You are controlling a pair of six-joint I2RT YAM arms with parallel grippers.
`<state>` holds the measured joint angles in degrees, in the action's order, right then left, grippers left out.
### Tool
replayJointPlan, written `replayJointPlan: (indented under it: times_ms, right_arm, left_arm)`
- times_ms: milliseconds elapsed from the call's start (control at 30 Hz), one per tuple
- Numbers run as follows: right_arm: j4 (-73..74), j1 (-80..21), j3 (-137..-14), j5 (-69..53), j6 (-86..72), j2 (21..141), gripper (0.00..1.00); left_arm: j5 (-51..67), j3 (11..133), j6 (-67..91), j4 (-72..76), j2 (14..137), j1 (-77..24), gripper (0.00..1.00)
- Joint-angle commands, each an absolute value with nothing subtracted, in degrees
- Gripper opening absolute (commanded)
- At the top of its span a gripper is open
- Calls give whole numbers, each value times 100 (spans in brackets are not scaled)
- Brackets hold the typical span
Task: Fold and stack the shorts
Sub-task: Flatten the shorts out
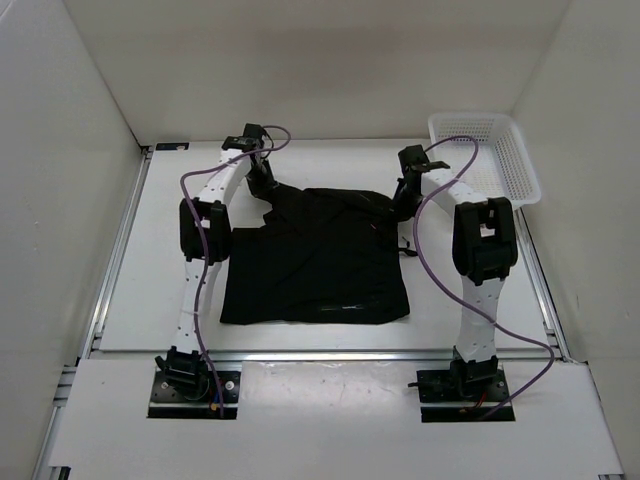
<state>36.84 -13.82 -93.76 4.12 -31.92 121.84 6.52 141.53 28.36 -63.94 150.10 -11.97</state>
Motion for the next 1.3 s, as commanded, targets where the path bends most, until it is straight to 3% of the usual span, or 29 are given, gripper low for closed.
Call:
replayJointPlan:
  times_ms: [0,333,533,567,600,633,700,800,900,1033,1133,1267]
  right_arm:
    - [3586,-1406,-9624,510,-3164,11647,1]
    - [3586,-1406,-9967,905,-3270,10828,1]
    - [3533,-1521,-9844,845,-3130,10836,1]
    - [3533,-1521,-9905,739,-3068,11028,13]
    - [3585,-1521,-9975,634,-3006,11143,45]
    - [3586,-1521,-10045,572,-3006,11336,59]
    - [3735,-1521,-10116,571,-2944,11408,74]
    - [3735,-1521,-10047,738,-2944,11286,75]
    - [3735,-1521,-9748,1107,-2944,10935,79]
    - [3604,-1573,-8678,1239,-3172,9813,79]
    - [3340,-1573,-7526,872,-3436,9108,81]
    - [2666,-1503,-6339,-419,-3945,8771,85]
  left_arm:
    - [703,14187,2874,-6250,14119,-1029,10]
    - [1080,12992,2558,-6223,11886,-36,10]
    - [932,10436,2487,-5820,10724,-35,13]
    - [932,10198,2540,-5740,10670,-35,39]
    - [871,10065,2540,-5739,10800,-35,70]
    - [801,10116,2540,-5887,11150,-35,74]
    - [739,10552,2488,-6273,11486,18,78]
    - [519,10924,2487,-6407,11663,-43,78]
    - [378,11048,2548,-6407,11515,-44,71]
    - [97,9710,2768,-6162,10716,139,68]
    - [412,8347,2936,-5661,10091,316,76]
    - [659,7447,2997,-5248,10142,264,91]
